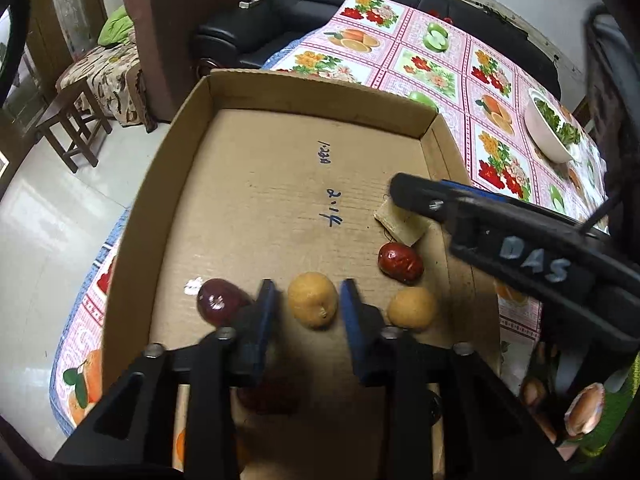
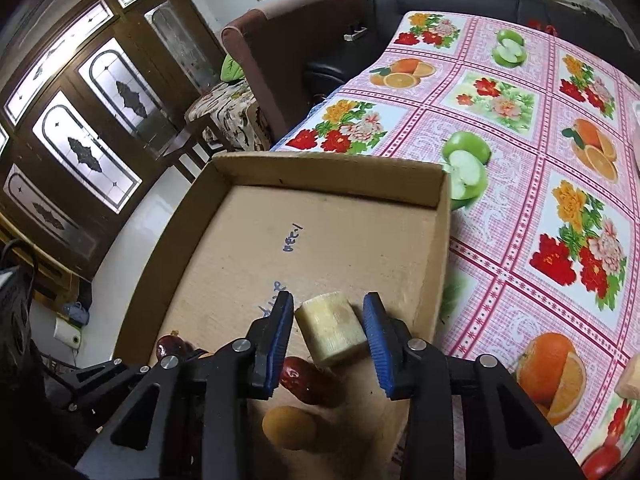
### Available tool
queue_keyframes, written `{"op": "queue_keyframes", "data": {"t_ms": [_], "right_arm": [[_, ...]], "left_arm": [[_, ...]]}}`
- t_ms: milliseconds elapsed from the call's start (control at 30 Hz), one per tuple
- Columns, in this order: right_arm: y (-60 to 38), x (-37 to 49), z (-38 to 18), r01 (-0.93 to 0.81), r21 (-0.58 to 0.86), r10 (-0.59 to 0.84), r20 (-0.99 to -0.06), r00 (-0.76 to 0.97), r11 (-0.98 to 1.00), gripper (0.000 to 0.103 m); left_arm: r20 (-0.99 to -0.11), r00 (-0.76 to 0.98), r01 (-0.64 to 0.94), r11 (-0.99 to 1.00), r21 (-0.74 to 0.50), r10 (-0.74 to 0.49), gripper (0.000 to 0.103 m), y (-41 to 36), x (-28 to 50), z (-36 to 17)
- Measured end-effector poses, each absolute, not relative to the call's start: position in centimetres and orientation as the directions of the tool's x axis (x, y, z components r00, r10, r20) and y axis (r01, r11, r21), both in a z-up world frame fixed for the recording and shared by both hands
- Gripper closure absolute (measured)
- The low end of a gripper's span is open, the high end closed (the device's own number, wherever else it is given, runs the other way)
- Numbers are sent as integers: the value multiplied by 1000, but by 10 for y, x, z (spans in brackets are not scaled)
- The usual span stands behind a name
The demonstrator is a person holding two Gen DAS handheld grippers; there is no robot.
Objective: Organize fruits
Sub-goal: 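Open the left tool to drop the tan fruit while the right tool releases the cube into the tray, then move both open tools back over the red tomatoes on the table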
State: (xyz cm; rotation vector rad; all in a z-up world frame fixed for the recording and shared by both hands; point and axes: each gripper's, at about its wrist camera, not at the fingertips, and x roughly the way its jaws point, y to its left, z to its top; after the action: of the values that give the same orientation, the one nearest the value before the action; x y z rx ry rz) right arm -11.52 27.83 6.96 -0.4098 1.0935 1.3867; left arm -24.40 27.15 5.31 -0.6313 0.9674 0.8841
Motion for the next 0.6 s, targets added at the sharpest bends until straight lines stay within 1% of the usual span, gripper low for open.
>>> {"op": "queue_keyframes", "data": {"t_ms": [67,300,600], "right_arm": [[271,-112,77,-907,361,587,-791,-174,217,58],[234,-98,100,-892,385,633,-758,-158,239,58],[179,-81,109,-875,387,653,-748,-114,291,58]], "left_arm": [[-886,300,-863,497,-93,355,62,268,-248,58],[-872,321,-862,495,-106,371,62,251,-252,70],[-863,351,-838,533,-118,362,62,223,-241,79]]}}
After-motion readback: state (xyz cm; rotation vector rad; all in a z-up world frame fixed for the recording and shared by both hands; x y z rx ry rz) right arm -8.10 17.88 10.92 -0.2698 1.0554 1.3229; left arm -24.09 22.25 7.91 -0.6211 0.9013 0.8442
